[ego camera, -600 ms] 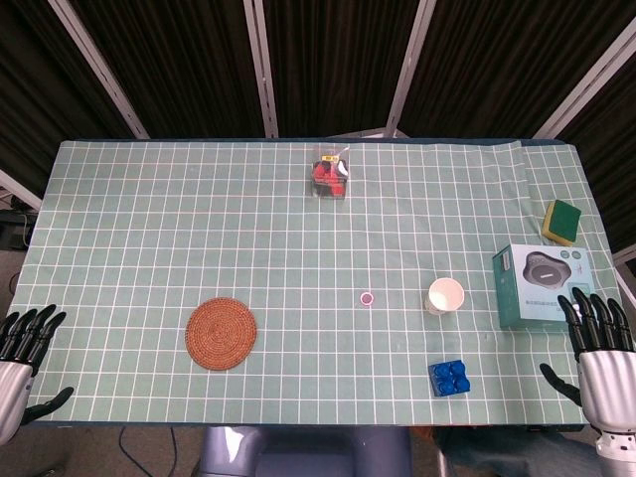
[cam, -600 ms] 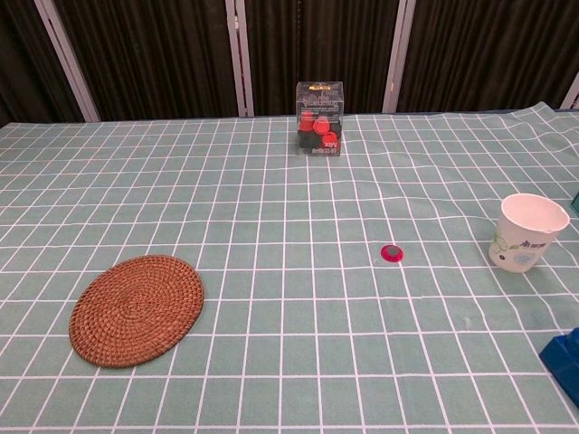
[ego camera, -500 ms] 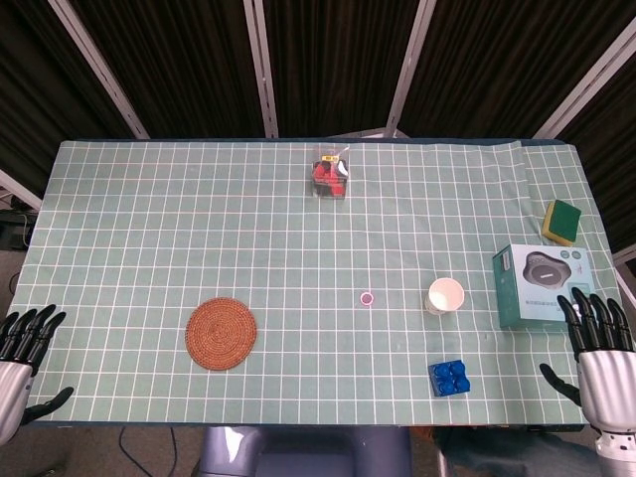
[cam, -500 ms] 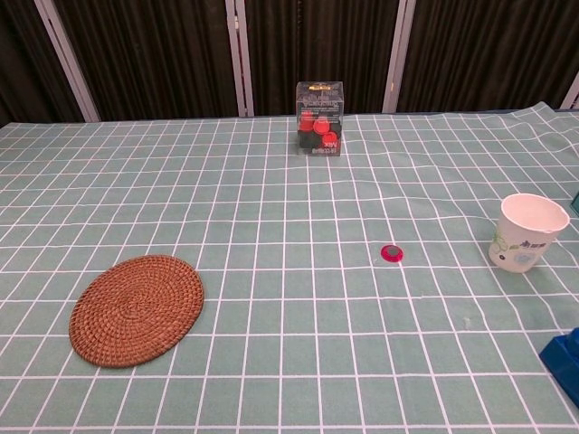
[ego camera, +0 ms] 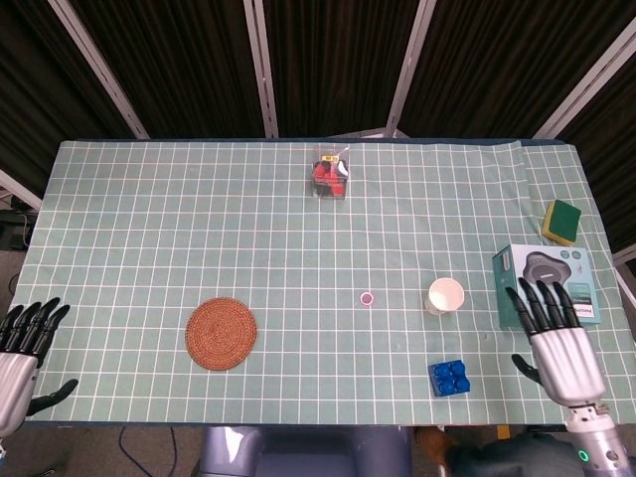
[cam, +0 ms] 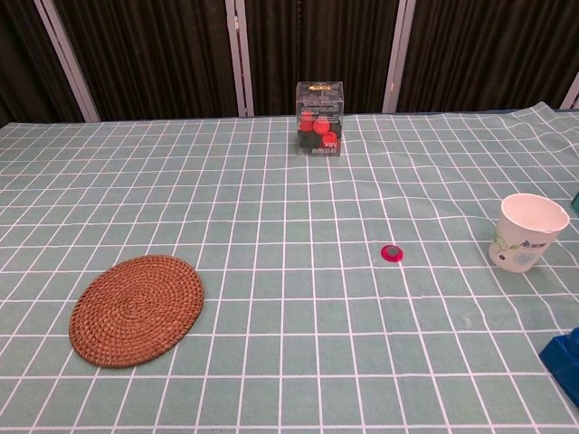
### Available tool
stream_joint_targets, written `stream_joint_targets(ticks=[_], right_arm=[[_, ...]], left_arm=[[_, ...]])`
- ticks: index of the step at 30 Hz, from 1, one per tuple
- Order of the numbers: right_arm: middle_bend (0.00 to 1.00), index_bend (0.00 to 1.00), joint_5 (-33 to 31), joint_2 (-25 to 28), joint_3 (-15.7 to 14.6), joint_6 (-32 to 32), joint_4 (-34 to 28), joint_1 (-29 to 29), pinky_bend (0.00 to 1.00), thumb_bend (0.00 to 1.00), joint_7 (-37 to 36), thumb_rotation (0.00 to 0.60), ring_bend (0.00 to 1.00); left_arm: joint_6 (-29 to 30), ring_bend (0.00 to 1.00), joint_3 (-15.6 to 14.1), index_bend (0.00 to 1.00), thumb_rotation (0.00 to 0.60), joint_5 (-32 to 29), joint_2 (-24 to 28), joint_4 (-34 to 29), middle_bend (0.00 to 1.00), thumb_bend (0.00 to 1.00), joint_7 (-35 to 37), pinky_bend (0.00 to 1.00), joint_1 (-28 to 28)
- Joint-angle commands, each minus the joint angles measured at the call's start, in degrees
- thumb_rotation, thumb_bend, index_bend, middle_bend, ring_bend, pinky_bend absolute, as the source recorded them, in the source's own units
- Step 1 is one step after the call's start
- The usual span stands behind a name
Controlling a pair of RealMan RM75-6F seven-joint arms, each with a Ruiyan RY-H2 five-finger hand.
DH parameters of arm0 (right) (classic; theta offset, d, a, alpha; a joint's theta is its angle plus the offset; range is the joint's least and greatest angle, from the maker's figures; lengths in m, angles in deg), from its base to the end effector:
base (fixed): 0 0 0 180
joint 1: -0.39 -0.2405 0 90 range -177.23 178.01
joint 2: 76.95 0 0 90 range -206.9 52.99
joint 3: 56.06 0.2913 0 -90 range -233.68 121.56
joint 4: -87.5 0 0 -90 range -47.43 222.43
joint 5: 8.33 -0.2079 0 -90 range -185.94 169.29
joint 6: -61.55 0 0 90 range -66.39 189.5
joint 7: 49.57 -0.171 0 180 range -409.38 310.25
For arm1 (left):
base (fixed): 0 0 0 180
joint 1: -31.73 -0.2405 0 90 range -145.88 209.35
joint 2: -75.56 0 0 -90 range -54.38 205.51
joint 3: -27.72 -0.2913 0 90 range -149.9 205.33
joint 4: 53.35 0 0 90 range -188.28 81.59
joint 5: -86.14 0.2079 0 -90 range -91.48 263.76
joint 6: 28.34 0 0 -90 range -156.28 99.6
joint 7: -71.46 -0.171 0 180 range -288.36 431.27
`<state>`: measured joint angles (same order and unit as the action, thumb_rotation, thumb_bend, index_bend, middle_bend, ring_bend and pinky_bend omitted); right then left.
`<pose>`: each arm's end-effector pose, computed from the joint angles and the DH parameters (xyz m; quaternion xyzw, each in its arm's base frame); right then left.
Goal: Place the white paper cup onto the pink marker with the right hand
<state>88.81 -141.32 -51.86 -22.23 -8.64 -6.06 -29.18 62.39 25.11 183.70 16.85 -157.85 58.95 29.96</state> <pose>-0.2900 -0.2185 0.1577 0.6966 -0.2318 0.3526 0.5802 -0.2955 0.1515 0.1819 -0.6418 -0.3468 -0.3697 0.5754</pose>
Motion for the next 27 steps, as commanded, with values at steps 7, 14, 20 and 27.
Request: stream_joint_targets(ticks=[7, 14, 20, 27], right_arm=[[0.00, 0.00, -4.54, -3.21, 4.21, 24.63, -2.63, -16.83, 0.00, 0.00, 22.59, 0.600, 0.00], [0.00, 0.00, -7.17, -9.24, 2.63, 32.76, 1.98, -21.73, 0.00, 0.00, 37.50, 0.600, 0.00], [0.00, 0.00, -11.10, -12.97, 1.80, 34.36, 5.52, -23.24, 0.00, 0.00, 46.52, 0.600, 0.00], [0.00, 0.00, -13.10, -15.59, -0.27, 33.20, 10.47, -23.51, 0.00, 0.00, 53.47, 0.600, 0.00]], left_arm=[[-1.43, 0.00, 1.52, 0.00, 0.600, -3.25, -2.27, 0.88, 0.00, 0.00, -3.02, 0.00, 0.78], [-3.52, 0.00, 2.62, 0.00, 0.600, -6.99, -2.86, 1.22, 0.00, 0.00, -3.96, 0.00, 1.69], [-4.87, 0.00, 2.91, 0.00, 0.600, -8.78, -3.36, 1.36, 0.00, 0.00, -4.95, 0.00, 2.35], [-4.79, 0.00, 2.85, 0.00, 0.600, -9.23, -3.13, 0.97, 0.00, 0.00, -4.96, 0.00, 2.44]])
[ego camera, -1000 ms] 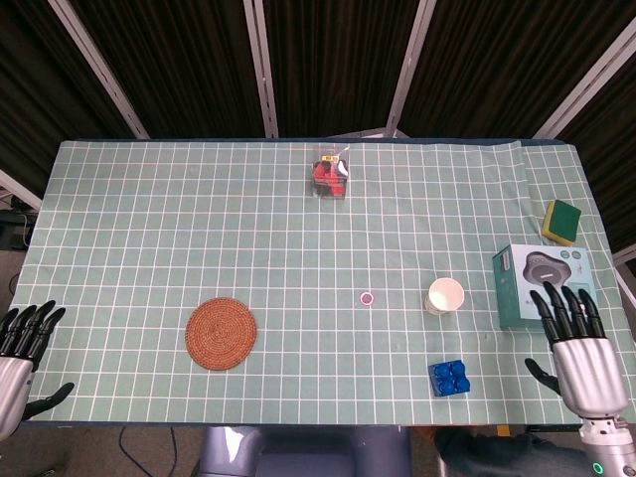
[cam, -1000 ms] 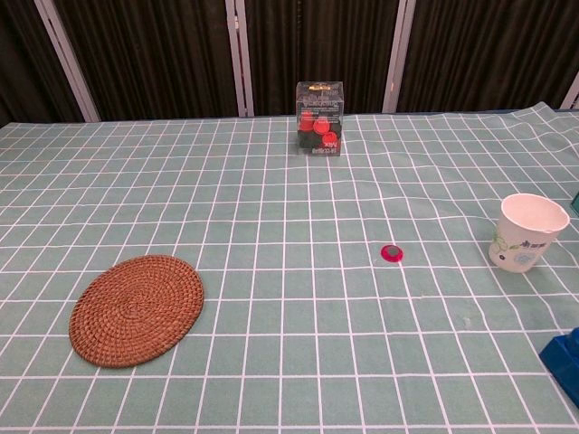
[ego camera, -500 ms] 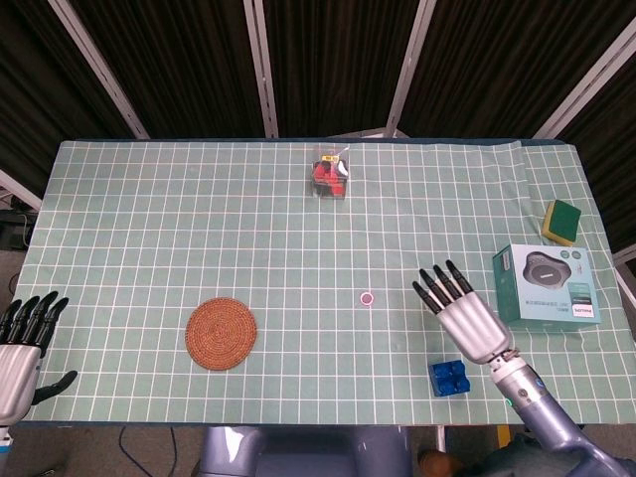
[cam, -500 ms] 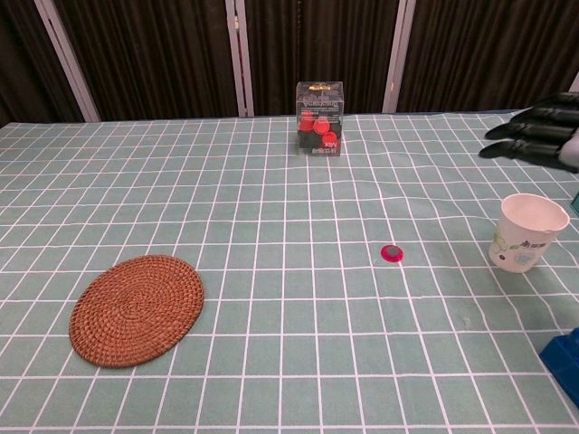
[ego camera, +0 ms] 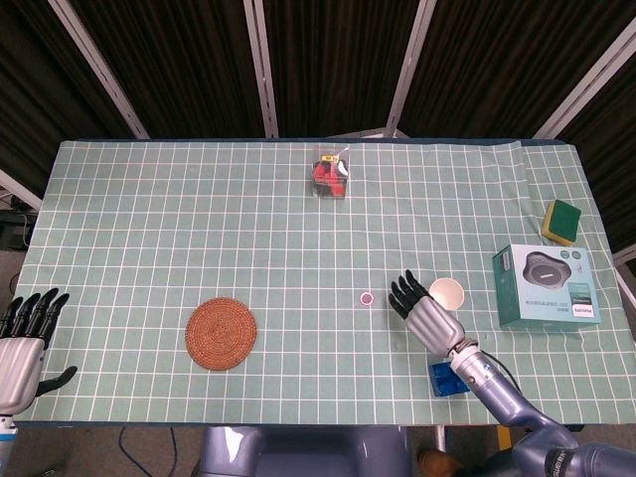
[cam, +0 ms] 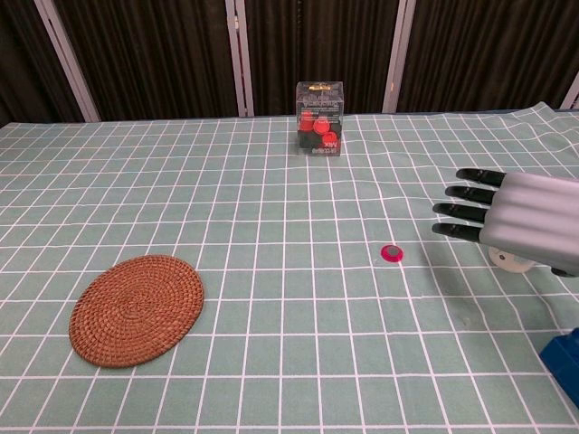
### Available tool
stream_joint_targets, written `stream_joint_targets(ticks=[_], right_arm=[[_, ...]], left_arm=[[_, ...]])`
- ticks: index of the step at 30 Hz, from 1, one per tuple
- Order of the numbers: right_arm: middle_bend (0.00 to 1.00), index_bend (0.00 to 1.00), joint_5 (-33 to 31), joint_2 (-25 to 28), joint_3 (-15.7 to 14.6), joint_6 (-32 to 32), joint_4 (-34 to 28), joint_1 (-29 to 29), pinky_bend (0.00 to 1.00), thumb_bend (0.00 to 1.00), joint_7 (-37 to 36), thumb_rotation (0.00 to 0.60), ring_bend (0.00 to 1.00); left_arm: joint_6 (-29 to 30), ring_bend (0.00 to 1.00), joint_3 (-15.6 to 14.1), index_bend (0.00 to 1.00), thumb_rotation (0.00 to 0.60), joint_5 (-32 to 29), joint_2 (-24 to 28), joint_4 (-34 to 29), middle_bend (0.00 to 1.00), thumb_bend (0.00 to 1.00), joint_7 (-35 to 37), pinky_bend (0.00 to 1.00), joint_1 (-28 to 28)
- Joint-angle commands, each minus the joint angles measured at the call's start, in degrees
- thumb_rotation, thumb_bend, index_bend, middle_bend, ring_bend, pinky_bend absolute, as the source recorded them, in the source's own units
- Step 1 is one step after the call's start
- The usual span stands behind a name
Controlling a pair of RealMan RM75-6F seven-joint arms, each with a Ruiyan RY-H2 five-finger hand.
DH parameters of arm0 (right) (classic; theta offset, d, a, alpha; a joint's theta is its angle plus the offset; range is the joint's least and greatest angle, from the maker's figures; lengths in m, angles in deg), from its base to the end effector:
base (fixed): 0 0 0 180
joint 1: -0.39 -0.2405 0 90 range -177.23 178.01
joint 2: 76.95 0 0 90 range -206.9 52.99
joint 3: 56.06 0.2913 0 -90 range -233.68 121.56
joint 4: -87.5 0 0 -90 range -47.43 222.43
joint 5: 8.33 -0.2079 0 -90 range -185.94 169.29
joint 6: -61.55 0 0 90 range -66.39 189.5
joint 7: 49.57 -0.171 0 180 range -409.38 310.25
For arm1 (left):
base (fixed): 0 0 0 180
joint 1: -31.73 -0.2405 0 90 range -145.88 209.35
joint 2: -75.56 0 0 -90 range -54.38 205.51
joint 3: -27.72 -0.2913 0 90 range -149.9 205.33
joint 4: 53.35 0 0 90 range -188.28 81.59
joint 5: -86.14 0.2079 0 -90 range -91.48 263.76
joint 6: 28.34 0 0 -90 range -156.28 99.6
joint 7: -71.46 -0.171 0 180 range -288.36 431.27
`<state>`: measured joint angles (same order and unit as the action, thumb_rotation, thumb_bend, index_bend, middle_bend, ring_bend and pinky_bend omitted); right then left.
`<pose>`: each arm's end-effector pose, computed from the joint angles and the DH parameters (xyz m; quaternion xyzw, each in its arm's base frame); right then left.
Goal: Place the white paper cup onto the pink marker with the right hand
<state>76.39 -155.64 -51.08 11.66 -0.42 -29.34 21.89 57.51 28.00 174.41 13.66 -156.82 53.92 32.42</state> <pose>-0.2420 -0.3194 0.0033 0.8732 0.0955 0.0781 0.4715 -0.3151 0.1753 0.1666 -0.6308 -0.3621 -0.3217 0.6062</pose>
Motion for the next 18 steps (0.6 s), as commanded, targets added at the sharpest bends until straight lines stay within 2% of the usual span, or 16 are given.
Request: stream_joint_targets(ticks=[1, 5, 11, 13, 14, 15, 18], right_arm=[[0.00, 0.00, -0.76, -1.68, -1.30, -1.11, 3.16, -0.21, 0.00, 0.00, 3.26, 0.600, 0.00], [0.00, 0.00, -1.62, -2.97, -1.95, -2.50, 6.60, -0.10, 0.00, 0.00, 6.54, 0.600, 0.00], [0.00, 0.00, -1.90, -4.20, -2.78, -3.61, 10.38, -0.59, 0.02, 0.01, 7.71, 0.600, 0.00], [0.04, 0.00, -1.40, -4.70, -3.17, -3.89, 11.86, -0.82, 0.11, 0.07, 7.52, 0.600, 0.00], [0.09, 0.00, -1.07, -5.01, -3.40, -4.08, 12.58, -0.92, 0.20, 0.13, 6.99, 0.600, 0.00], [0.15, 0.02, -0.47, -5.27, -3.70, -4.34, 13.30, -1.06, 0.29, 0.19, 6.20, 0.600, 0.02], [0.29, 0.11, 1.56, -5.88, -4.51, -5.47, 15.18, -1.33, 0.44, 0.33, 3.47, 0.600, 0.12]], left_arm=[[0.14, 0.00, -0.11, 0.00, 0.600, 0.11, 0.10, -0.08, 0.00, 0.00, 0.13, 0.00, -0.03], [0.04, 0.00, -0.34, 0.00, 0.600, 0.19, 0.24, -0.18, 0.00, 0.00, 0.27, 0.00, 0.03], [0.14, 0.00, -0.41, 0.00, 0.600, 0.05, 0.31, -0.30, 0.00, 0.00, 0.26, 0.00, 0.10], [0.01, 0.00, -0.45, 0.00, 0.600, -0.06, 0.34, -0.34, 0.00, 0.00, 0.35, 0.00, 0.15], [-0.07, 0.00, -0.47, 0.00, 0.600, -0.12, 0.36, -0.36, 0.00, 0.00, 0.35, 0.00, 0.19], [-0.12, 0.00, -0.48, 0.00, 0.600, -0.17, 0.35, -0.33, 0.00, 0.00, 0.27, 0.00, 0.23], [-0.19, 0.00, -0.55, 0.00, 0.600, -0.19, 0.30, -0.35, 0.00, 0.00, 0.20, 0.00, 0.30]])
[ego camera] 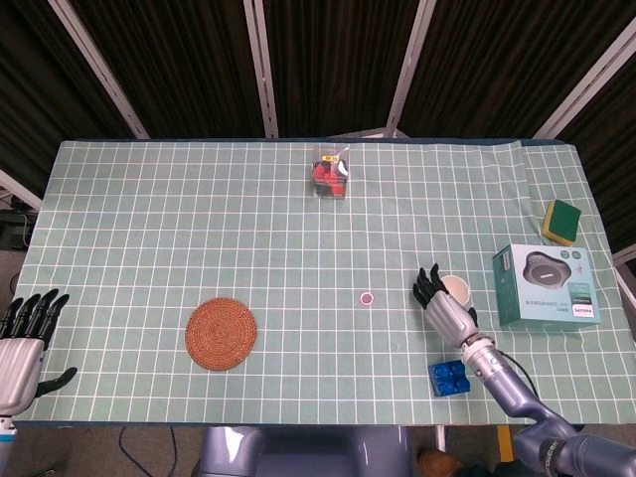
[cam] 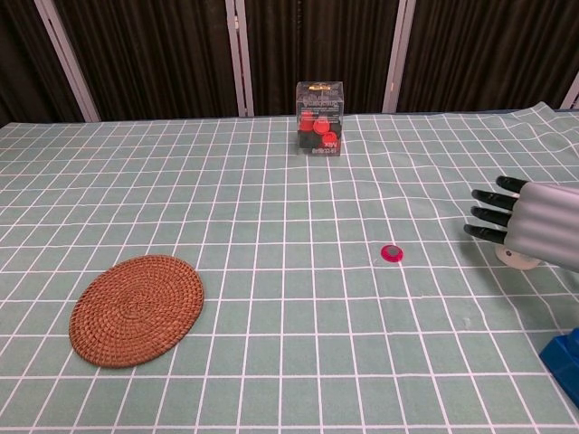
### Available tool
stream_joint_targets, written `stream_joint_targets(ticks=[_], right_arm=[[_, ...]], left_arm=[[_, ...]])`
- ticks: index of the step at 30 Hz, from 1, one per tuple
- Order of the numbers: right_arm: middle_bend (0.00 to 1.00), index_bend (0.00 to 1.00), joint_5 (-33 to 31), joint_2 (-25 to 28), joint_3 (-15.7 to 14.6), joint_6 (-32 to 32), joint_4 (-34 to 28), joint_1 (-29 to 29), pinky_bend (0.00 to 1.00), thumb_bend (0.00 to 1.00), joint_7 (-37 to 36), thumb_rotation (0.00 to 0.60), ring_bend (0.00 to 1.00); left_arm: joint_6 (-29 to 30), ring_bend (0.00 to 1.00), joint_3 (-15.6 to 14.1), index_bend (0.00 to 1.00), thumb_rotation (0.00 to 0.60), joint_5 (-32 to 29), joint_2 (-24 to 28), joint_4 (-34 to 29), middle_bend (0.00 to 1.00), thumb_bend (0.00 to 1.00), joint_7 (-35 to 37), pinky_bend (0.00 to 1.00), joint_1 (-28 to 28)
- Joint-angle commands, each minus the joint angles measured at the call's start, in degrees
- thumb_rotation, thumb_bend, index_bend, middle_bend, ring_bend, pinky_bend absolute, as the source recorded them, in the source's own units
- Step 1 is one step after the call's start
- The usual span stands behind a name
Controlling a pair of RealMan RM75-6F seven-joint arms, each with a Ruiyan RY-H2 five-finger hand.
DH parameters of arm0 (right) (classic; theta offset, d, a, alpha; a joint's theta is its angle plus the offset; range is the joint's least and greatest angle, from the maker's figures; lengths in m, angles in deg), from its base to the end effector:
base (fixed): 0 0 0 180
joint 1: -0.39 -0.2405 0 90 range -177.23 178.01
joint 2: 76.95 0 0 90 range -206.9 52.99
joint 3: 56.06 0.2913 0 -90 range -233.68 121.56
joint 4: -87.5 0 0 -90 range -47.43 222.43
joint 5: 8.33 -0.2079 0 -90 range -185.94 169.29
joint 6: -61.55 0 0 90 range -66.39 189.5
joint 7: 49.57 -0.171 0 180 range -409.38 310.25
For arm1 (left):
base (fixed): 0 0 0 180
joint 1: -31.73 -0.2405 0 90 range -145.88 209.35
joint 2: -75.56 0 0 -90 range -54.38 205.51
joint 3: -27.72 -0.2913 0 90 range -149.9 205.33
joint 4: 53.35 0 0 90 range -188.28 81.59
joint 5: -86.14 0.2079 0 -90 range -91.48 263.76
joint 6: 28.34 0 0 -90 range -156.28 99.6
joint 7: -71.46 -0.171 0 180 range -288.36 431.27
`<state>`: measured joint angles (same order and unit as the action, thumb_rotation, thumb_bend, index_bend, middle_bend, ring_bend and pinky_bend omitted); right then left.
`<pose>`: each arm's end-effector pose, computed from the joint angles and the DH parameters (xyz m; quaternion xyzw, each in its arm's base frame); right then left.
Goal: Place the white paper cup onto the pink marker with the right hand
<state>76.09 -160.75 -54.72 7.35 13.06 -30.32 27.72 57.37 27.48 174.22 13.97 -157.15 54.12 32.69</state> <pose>-0.2836 -0.3369 -0.0057 0.8463 0.1768 -0.0040 0.5024 -0.3149 0.1748 0.1664 -0.6324 -0.3659 -0.3201 0.6031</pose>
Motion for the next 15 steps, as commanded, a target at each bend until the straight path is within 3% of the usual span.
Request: stream_joint_targets(ticks=[1, 9, 15], right_arm=[[0.31, 0.13, 2.45, -0.96, -1.07, -1.60, 2.21, -0.38, 0.47, 0.36, -3.11, 0.600, 0.15], [0.43, 0.20, 7.39, -1.33, -1.87, -5.77, 4.93, -1.09, 0.56, 0.47, -11.77, 0.600, 0.27], [0.43, 0.22, 11.16, -0.41, -1.07, -10.93, 4.60, -2.32, 0.57, 0.45, -28.10, 0.600, 0.28]], left_arm=[[-0.05, 0.00, -0.05, 0.00, 0.600, -0.02, -0.02, -0.02, 0.00, 0.00, -0.02, 0.00, 0.03], [-0.14, 0.00, -0.13, 0.00, 0.600, -0.20, -0.05, -0.08, 0.00, 0.00, -0.21, 0.00, 0.13], [-0.02, 0.00, -0.22, 0.00, 0.600, -0.19, 0.22, -0.30, 0.00, 0.00, 0.13, 0.00, 0.14]])
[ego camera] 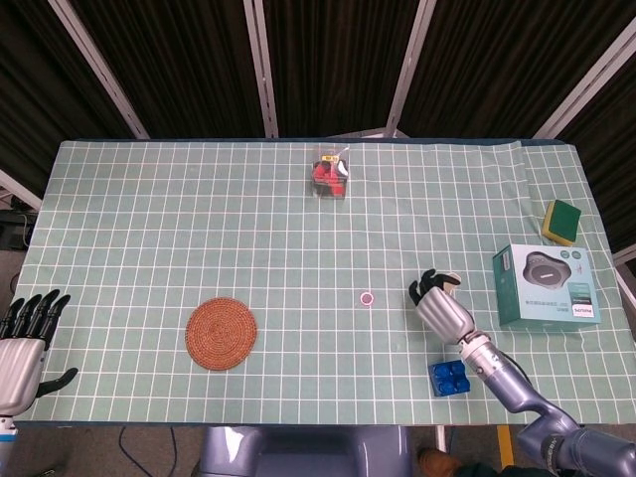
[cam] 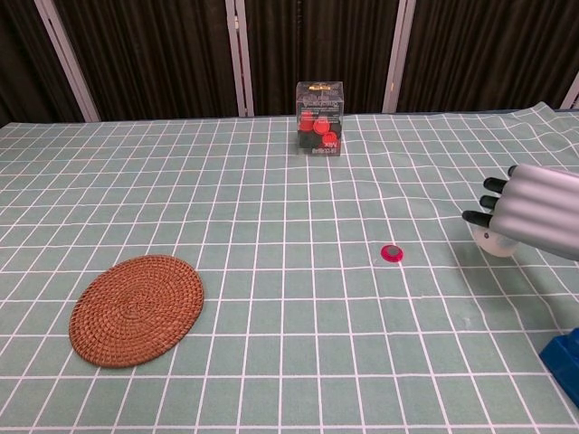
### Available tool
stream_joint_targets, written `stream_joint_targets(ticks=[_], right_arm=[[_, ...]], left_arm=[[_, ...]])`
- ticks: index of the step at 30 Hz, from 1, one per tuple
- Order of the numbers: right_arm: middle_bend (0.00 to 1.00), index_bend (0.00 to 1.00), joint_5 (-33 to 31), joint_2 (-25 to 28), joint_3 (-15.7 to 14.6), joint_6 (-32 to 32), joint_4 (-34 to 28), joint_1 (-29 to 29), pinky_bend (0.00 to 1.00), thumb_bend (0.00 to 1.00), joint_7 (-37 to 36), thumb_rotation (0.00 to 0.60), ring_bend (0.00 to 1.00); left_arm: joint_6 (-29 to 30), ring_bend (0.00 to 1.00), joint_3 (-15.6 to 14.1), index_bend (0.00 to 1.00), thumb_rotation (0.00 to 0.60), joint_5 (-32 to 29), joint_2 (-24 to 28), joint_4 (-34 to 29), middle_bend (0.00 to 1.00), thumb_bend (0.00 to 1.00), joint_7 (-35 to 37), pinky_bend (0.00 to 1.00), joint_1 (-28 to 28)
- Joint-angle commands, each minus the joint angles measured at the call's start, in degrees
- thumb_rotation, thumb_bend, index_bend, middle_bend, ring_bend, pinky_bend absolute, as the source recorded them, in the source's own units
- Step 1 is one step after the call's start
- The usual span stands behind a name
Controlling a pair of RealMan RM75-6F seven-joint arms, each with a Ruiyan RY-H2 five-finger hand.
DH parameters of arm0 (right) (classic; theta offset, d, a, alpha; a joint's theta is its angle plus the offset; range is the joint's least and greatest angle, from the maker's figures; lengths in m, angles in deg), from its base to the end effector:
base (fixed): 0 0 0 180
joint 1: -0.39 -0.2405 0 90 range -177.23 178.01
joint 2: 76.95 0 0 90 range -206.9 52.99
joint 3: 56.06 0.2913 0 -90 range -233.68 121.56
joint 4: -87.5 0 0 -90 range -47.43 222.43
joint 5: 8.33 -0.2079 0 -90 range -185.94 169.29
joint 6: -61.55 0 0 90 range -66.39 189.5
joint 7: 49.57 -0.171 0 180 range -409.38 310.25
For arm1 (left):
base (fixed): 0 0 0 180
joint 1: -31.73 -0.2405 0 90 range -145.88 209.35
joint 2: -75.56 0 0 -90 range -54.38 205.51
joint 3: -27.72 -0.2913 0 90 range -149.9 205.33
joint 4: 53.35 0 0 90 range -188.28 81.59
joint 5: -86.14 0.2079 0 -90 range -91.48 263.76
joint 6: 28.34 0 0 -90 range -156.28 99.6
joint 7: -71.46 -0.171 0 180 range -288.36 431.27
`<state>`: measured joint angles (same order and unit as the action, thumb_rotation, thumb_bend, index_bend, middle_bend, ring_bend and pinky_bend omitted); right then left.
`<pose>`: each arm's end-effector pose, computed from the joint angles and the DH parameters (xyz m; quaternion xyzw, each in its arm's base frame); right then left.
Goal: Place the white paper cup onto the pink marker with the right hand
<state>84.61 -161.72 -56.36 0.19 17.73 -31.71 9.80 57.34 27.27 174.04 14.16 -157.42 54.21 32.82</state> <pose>-0.2666 -0.3425 0.0013 0.8410 0.1450 0.1046 0.5106 -0.3146 0.1747 0.1666 -0.6323 -0.3682 -0.3197 0.6021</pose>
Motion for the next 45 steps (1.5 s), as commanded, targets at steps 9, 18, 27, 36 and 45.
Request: stream_joint_targets(ticks=[9, 18, 27, 36, 45], right_arm=[[0.43, 0.22, -5.54, 0.98, 5.96, 0.46, -5.45, -3.31, 0.57, 0.45, -39.33, 0.600, 0.28], [0.43, 0.23, -9.29, -1.45, 6.31, 7.38, -0.43, -5.66, 0.55, 0.45, -49.52, 0.600, 0.25], [0.27, 0.13, -9.18, -2.93, 4.84, 8.75, 3.27, -5.99, 0.30, 0.38, -51.82, 0.600, 0.09], [0.00, 0.00, -12.70, 1.05, 4.15, 10.25, -3.84, -5.65, 0.00, 0.07, -40.02, 0.600, 0.00], [0.00, 0.00, -13.22, 4.63, 2.44, 5.06, -16.87, -3.91, 0.00, 0.08, -19.71, 0.600, 0.00]], left_arm=[[-0.57, 0.00, -0.47, 0.00, 0.600, 0.02, 0.78, -0.57, 0.00, 0.00, 1.20, 0.00, 0.19], [-1.17, 0.00, -0.38, 0.00, 0.600, -0.69, 1.12, -0.65, 0.00, 0.00, 1.68, 0.00, 0.51], [-1.65, 0.00, -0.48, 0.00, 0.600, -1.23, 0.91, -0.81, 0.00, 0.00, 1.07, 0.00, 0.73], [-1.60, 0.00, -0.81, 0.00, 0.600, -1.03, 1.07, -1.13, 0.00, 0.00, 0.90, 0.00, 0.69], [-1.58, 0.00, -0.92, 0.00, 0.600, -0.88, 1.30, -1.28, 0.00, 0.00, 1.13, 0.00, 0.75]])
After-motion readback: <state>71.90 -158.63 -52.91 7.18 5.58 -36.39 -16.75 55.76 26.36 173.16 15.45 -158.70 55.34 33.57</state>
